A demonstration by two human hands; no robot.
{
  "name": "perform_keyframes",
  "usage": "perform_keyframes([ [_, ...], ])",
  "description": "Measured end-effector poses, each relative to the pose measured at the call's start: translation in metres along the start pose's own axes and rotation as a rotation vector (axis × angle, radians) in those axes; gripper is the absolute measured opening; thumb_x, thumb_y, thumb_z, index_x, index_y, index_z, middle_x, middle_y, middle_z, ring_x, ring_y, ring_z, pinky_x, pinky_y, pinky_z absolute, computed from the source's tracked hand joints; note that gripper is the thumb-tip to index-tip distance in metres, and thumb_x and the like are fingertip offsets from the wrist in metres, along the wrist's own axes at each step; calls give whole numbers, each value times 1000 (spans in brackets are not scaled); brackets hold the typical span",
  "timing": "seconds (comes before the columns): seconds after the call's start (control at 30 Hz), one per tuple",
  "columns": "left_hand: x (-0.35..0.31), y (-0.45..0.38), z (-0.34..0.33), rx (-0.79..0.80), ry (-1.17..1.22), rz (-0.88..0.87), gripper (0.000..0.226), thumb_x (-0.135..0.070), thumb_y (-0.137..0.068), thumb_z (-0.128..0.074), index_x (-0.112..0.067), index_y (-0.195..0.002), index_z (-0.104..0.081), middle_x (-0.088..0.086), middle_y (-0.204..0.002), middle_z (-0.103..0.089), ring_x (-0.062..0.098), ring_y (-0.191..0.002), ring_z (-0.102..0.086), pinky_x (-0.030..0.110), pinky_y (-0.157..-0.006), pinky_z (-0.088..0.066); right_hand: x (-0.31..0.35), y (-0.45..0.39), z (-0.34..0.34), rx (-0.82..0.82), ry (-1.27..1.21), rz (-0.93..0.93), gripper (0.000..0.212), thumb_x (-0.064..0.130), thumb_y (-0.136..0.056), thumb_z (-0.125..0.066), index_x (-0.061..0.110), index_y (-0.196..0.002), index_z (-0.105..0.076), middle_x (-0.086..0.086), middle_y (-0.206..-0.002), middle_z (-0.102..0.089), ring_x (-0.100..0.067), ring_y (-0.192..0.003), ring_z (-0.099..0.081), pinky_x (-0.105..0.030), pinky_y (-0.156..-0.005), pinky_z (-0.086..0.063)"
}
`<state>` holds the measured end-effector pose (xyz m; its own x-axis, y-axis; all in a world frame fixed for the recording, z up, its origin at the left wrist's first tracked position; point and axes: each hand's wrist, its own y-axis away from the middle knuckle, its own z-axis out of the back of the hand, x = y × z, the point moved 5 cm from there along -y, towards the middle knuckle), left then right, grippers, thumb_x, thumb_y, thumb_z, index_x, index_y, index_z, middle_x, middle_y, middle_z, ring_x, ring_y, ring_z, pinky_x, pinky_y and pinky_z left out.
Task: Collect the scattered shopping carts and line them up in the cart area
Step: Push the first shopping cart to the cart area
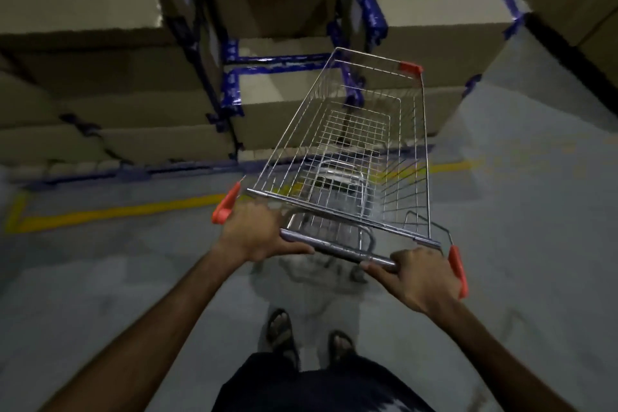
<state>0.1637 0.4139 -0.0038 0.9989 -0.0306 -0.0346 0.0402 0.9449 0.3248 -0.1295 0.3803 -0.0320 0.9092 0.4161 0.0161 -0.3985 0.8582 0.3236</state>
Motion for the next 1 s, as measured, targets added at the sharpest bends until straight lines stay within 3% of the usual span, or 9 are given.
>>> perform_keyframes([
  [0.1,12,23,-25,-10,-5,157,90,-109,-65,-32,-23,-70,-60,-5,-66,-54,24,-78,-65,37,-74,-44,8,-14,3,2,28,115,89,105,-71,-1,30,-62,-49,9,-63,-56,-11,-64,-61,-33,-74,-57],
  [0.17,17,39,-41,-34,15,247,98,-113,-60,-25,-21,-63,-58,-7,-62,-53,20,-68,-58,35,-69,-43,13,-26,3,17,49,196,92,106,-69,0,29,-62,-50,10,-63,-57,-12,-65,-63,-35,-74,-59],
  [0.27,18,69,-57,-80,63,375,99,-115,-60,-21,-22,-61,-55,-7,-63,-57,17,-64,-56,34,-67,-41,27,-40,10,42,66,311,93,106,-72,-9,27,-65,-57,9,-63,-59,-12,-65,-64,-36,-80,-58],
  [0.37,20,102,-68,-111,96,512,101,-115,-58,-17,-23,-62,-56,-6,-62,-56,17,-63,-57,34,-69,-47,52,-47,27,65,133,424,82,100,-79,-24,28,-69,-63,10,-70,-64,-11,-77,-68,-40,-96,-47],
  [0.47,23,134,-78,-121,168,629,94,-113,-62,-24,-23,-67,-51,-7,-66,-58,17,-67,-61,34,-70,-50,80,-62,30,58,211,524,88,103,-76,-22,28,-73,-67,9,-73,-67,-13,-81,-69,-47,-105,-38],
  [0.53,29,156,-85,-132,203,707,88,-112,-63,-28,-26,-66,-46,-9,-65,-58,15,-66,-60,32,-66,-46,102,-73,27,52,232,604,90,105,-73,-19,28,-70,-65,9,-69,-65,-13,-76,-67,-45,-100,-40],
  [0.63,44,191,-96,-153,188,838,93,-113,-60,-21,-27,-64,-55,-10,-63,-59,9,-61,-56,29,-62,-41,147,-82,27,57,230,746,91,107,-71,-18,27,-66,-61,8,-67,-63,-13,-71,-66,-36,-75,-46],
  [0.83,81,256,-118,-137,234,1010,104,-114,-60,-12,-26,-67,-66,-9,-59,-60,5,-57,-56,28,-63,-46,248,-88,27,33,273,988,97,107,-71,-16,21,-64,-61,6,-60,-60,-12,-60,-60,-32,-63,-46],
  [1.0,129,305,-134,-119,244,1100,99,-111,-66,-13,-26,-72,-64,-10,-67,-59,13,-68,-62,32,-70,-45,344,-91,23,35,358,1116,96,106,-70,-14,22,-72,-62,6,-71,-61,-17,-73,-61,-34,-67,-42],
])
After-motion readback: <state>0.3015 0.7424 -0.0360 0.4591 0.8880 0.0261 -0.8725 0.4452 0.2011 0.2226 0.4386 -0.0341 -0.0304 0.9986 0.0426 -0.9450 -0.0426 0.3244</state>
